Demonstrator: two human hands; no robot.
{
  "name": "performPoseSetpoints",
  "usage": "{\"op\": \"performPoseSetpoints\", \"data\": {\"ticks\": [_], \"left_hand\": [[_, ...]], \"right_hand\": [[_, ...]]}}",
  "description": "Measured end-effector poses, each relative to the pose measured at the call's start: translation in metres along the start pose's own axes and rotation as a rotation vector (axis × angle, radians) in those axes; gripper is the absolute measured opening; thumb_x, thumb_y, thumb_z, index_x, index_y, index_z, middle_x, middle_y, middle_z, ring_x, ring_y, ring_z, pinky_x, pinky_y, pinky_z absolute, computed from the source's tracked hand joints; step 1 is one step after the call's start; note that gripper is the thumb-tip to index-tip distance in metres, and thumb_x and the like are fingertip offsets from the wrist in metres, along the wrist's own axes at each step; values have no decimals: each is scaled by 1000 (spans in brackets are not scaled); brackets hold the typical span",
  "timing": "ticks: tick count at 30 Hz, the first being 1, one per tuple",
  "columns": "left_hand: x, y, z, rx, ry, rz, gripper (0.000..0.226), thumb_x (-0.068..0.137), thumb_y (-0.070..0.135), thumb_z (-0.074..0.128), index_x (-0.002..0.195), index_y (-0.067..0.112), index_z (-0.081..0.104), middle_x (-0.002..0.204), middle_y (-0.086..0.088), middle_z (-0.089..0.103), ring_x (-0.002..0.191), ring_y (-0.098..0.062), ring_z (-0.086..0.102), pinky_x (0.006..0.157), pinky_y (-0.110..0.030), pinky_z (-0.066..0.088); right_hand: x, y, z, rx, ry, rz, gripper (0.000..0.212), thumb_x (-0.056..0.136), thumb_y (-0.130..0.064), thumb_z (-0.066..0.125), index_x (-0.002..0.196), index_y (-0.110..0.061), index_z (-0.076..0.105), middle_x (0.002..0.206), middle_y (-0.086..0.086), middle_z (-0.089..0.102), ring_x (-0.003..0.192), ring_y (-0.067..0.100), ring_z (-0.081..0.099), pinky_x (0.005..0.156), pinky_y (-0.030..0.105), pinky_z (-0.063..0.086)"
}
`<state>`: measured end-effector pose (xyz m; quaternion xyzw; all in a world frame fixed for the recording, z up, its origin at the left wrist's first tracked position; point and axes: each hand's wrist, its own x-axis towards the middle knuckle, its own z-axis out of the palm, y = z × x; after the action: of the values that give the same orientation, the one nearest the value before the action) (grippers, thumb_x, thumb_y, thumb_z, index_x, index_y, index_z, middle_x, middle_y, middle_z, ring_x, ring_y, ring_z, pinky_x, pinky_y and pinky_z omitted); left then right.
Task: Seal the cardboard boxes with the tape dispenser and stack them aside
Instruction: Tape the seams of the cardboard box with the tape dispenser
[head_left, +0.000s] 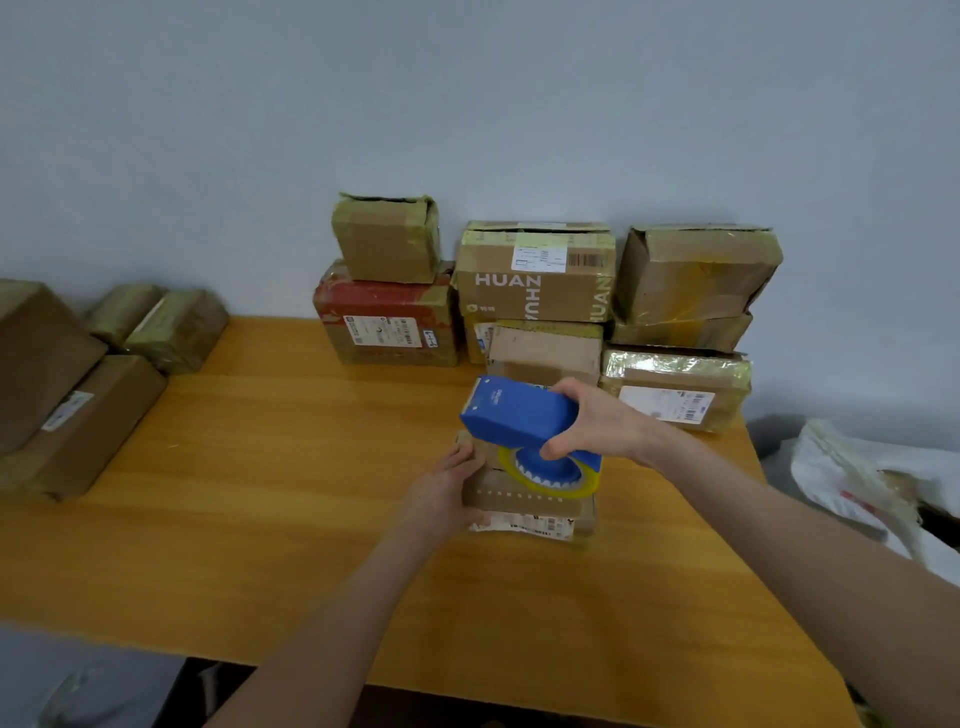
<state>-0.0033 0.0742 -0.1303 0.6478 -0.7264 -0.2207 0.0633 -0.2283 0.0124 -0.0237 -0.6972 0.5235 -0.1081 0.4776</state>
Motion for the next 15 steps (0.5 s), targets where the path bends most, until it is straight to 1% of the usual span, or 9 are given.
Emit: {"op": "performPoseSetpoints", "data": {"ticks": [2,3,5,6,7,8,10,12,15], "left_hand": [[-2,-5,-4,-209,-49,-5,84,75,32,80,147,21,38,156,7,26,145,-12,20,113,-34,31],[-4,-7,-7,-360,-34,-30,74,78,29,78,143,19,44,152,5,35,141,-15,30,110,-35,36],[-6,-9,-16,-638,137,-166,49,87,24,70,133,17,55,136,0,53,123,-16,50,98,-33,46],[-6,-8,-21,-758,235,-265,41,91,24,65,129,13,58,128,-4,60,114,-17,56,93,-33,50],[-5,-6,-26,-887,288,-354,36,94,25,60,126,9,59,120,-6,64,105,-18,61,87,-32,54],[-3,-2,-31,-1031,274,-415,36,95,29,57,124,8,59,112,-5,66,97,-18,64,79,-30,55],[1,9,-40,-1291,129,-472,37,95,41,53,119,12,58,106,-3,67,89,-18,65,72,-28,54],[5,21,-42,-1384,29,-513,34,95,44,53,111,15,60,99,-3,68,85,-17,65,69,-28,53],[12,32,-37,-1436,22,-558,22,93,30,61,104,11,60,84,-2,66,73,-13,58,61,-23,49]], "right_hand": [[6,3,6,-39,-26,-1,57,68,-17,82,113,-22,48,108,1,57,95,16,61,78,31,56],[8,4,8,-42,-32,0,57,69,-17,82,114,-22,48,109,2,57,96,16,61,78,31,56],[10,6,8,-23,-43,-2,57,70,-16,81,114,-24,47,110,2,56,96,16,61,75,26,54],[11,7,7,-13,-48,-3,56,70,-15,81,113,-24,47,110,2,55,96,16,61,73,24,52],[11,8,6,-7,-52,-4,55,70,-15,81,112,-25,47,110,2,55,95,16,61,72,23,51],[12,8,5,-6,-56,-5,54,71,-15,81,111,-26,47,110,2,55,95,16,61,72,23,51],[13,8,5,-9,-63,-7,53,71,-14,80,109,-27,46,109,1,54,95,15,60,71,21,49],[13,9,5,-13,-69,-5,54,72,-13,80,112,-26,46,109,2,54,95,15,60,70,20,49],[13,12,4,-21,-71,12,60,72,-13,80,119,-21,45,112,4,52,99,18,59,77,26,53]]}}
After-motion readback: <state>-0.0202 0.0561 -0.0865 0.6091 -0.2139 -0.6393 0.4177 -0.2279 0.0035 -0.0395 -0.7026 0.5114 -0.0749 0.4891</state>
